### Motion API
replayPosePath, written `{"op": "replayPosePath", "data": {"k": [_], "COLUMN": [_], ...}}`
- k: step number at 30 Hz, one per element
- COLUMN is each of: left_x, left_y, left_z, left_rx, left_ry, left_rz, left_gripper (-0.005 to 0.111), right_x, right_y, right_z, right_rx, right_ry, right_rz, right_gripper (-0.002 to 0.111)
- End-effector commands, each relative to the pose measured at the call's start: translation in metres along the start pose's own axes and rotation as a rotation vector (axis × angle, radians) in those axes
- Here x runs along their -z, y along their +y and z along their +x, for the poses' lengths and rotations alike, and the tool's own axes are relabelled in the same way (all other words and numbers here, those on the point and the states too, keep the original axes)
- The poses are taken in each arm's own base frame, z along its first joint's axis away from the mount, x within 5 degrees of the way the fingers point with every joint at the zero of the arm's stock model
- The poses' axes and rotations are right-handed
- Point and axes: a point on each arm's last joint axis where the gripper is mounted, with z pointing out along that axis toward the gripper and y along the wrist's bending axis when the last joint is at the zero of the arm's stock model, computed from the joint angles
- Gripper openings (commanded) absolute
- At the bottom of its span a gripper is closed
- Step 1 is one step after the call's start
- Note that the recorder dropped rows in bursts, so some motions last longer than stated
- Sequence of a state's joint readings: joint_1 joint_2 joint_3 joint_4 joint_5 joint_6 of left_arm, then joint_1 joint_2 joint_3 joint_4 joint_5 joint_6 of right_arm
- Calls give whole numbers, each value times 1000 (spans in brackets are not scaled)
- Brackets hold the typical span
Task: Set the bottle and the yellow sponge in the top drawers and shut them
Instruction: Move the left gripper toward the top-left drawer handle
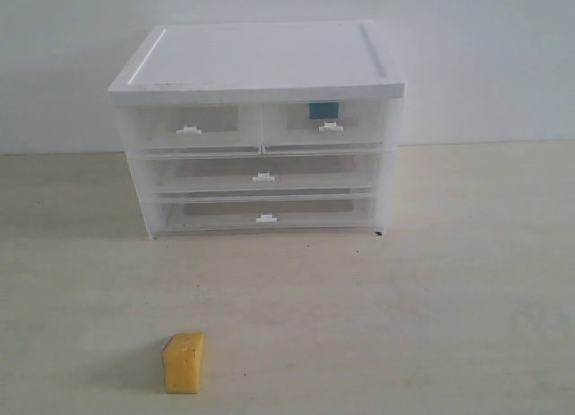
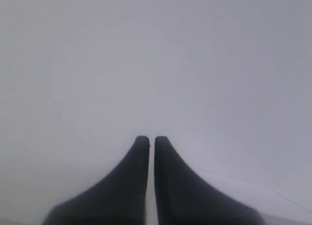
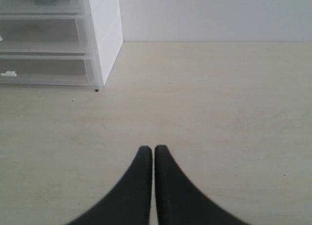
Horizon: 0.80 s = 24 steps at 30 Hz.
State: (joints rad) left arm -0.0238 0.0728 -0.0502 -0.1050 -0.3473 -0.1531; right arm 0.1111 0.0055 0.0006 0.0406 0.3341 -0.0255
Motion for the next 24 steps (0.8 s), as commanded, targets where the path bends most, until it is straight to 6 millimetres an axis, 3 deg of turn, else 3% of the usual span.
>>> {"op": "replayPosePath", "data": {"k": [1,4,5,9,13,24], "left_x": [-34,-75,-92,-127,-143,-171], "left_y": [-7,-11,-10,-5,-5,-39], "left_z": [-20,-19,-13,22,56,119], "left_rx": [-20,-106,-106,-142,-124,-122], "left_ry": [54,181,238,322,379,500], "left_rz": [-13,-3,-15,9,42,202], "left_gripper": [4,4,4,4,4,4], "right_x": [0,0,0,0,0,0], "right_y": [0,0,0,0,0,0], "right_z": [-1,-1,-1,-1,-1,-1], "right_rx": [3,3,6,6,3,3], "right_ry": [-9,-9,-9,-9,-9,-9], "right_rz": [2,2,2,2,2,2], "right_gripper": [0,0,0,0,0,0]}}
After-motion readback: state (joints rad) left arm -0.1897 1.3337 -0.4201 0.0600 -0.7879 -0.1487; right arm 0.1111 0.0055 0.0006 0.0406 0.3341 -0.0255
